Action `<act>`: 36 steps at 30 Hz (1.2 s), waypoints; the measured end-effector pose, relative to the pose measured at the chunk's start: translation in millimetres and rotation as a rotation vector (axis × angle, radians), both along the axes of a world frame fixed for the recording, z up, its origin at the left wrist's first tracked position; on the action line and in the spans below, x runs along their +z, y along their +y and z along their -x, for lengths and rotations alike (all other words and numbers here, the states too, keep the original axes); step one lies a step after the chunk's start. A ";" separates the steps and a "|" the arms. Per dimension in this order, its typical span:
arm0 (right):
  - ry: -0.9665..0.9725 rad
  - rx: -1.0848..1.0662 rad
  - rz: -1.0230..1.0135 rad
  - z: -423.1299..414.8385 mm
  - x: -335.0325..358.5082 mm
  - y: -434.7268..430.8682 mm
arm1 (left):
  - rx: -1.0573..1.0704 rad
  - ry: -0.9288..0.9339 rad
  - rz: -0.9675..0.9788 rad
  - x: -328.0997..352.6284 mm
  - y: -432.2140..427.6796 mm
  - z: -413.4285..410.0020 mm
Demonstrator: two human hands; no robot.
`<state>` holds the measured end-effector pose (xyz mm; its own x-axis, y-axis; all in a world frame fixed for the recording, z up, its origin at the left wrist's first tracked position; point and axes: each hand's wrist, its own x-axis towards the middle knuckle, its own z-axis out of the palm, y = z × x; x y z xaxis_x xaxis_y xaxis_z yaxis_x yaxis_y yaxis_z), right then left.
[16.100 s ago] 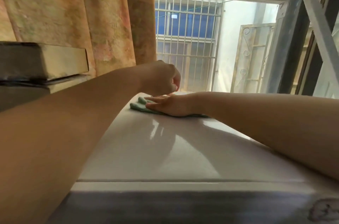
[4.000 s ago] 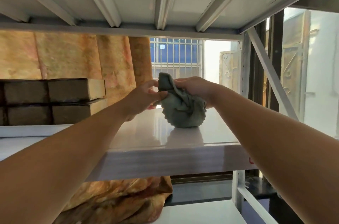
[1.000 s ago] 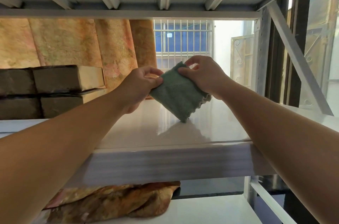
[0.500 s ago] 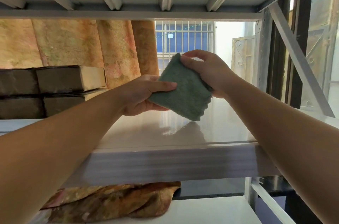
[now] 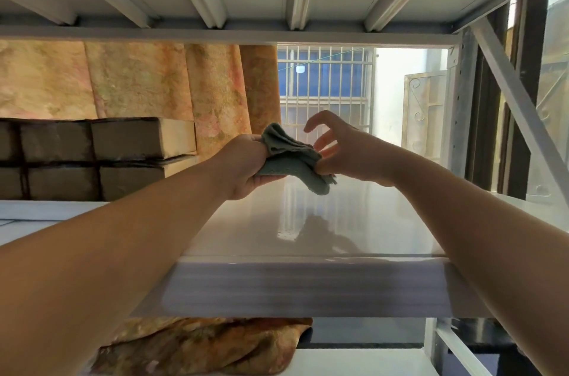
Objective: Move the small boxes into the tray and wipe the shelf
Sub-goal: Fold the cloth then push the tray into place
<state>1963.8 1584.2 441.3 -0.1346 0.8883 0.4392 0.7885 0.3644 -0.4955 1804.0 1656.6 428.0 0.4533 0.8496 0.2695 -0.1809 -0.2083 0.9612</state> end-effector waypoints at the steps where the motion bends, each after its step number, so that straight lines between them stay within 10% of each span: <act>1: -0.020 -0.019 -0.075 0.0 0.5 1.0 | 0.019 -0.023 0.011 0.6 1.6 0.7; 12: -0.063 -0.086 -0.356 11.7 5.5 -4.4 | 0.083 -0.202 0.092 8.8 0.1 3.0; 31: -0.237 -0.052 -0.177 4.8 -3.6 6.1 | -0.170 -0.032 -0.127 6.0 -15.8 0.6; 36: 0.016 -0.063 0.014 -0.3 -2.1 7.0 | -0.135 -0.110 -0.081 8.6 -17.0 0.1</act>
